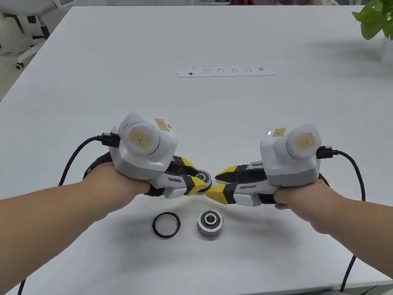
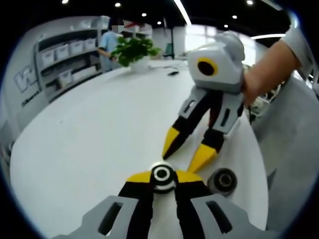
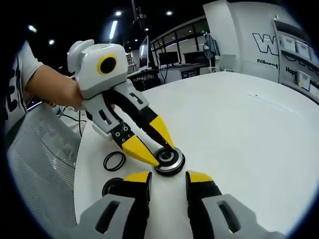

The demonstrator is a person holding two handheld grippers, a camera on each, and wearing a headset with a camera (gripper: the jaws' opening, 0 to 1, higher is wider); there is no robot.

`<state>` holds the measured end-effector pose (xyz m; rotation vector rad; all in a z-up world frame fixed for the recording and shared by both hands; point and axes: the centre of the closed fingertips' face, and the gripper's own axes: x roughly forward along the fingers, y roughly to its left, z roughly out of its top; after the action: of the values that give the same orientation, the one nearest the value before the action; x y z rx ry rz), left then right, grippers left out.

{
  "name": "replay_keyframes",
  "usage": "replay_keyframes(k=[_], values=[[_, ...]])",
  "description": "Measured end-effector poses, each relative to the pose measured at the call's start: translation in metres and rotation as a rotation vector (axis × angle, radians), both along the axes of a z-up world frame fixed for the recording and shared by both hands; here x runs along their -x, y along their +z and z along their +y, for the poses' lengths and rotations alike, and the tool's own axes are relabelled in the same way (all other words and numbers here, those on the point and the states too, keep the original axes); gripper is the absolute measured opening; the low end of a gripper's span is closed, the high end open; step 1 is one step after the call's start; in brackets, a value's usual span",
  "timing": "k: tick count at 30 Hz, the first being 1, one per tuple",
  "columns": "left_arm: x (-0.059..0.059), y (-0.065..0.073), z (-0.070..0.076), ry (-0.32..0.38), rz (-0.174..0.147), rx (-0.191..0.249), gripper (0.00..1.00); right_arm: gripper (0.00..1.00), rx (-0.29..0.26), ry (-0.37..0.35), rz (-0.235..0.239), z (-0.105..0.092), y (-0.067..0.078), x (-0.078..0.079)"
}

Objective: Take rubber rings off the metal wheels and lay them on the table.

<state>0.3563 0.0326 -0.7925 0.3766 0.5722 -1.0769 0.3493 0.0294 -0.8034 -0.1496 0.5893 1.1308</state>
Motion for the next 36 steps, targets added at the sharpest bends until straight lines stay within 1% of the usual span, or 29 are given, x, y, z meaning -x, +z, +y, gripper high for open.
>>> replay_keyframes(k=[2, 5, 7, 8, 10, 16, 18, 25, 30, 32, 36], values=[[0.001, 0.000, 0.000, 0.011, 0.007, 0.007, 0.17, 0.25, -0.005, -0.001, 0.001, 0.001, 0.001, 0.000], [0.001, 0.001, -0.001, 0.015, 0.006, 0.010, 0.16, 0.25, -0.004, 0.002, 0.000, 0.002, 0.000, 0.000], [-0.002, 0.000, 0.000, 0.034, 0.004, 0.005, 0.14, 0.25, -0.004, 0.004, 0.000, 0.003, 0.000, 0.001], [0.000, 0.001, -0.001, 0.024, 0.002, 0.005, 0.14, 0.25, -0.003, 0.004, -0.001, 0.003, 0.000, 0.001], [0.000, 0.001, -0.001, 0.028, 0.000, 0.004, 0.14, 0.25, -0.002, 0.006, -0.003, 0.005, 0.000, 0.001], [0.000, 0.002, 0.000, 0.036, -0.006, 0.011, 0.14, 0.27, 0.001, 0.006, -0.021, 0.010, 0.001, 0.001], [0.000, 0.002, 0.000, 0.040, -0.009, 0.012, 0.14, 0.28, 0.010, 0.004, -0.037, 0.012, 0.000, -0.001], [-0.001, 0.002, 0.001, 0.041, -0.007, 0.013, 0.14, 0.32, 0.021, -0.003, -0.057, 0.018, -0.003, -0.006], [-0.002, 0.001, 0.001, 0.045, -0.008, 0.013, 0.14, 0.29, 0.019, -0.007, -0.053, 0.017, -0.003, -0.006], [-0.002, 0.001, 0.002, 0.045, -0.008, 0.014, 0.14, 0.26, 0.018, -0.011, -0.052, 0.015, -0.003, -0.006], [-0.003, 0.001, 0.002, 0.045, -0.009, 0.014, 0.14, 0.25, 0.008, -0.015, -0.046, 0.012, -0.001, -0.005]])
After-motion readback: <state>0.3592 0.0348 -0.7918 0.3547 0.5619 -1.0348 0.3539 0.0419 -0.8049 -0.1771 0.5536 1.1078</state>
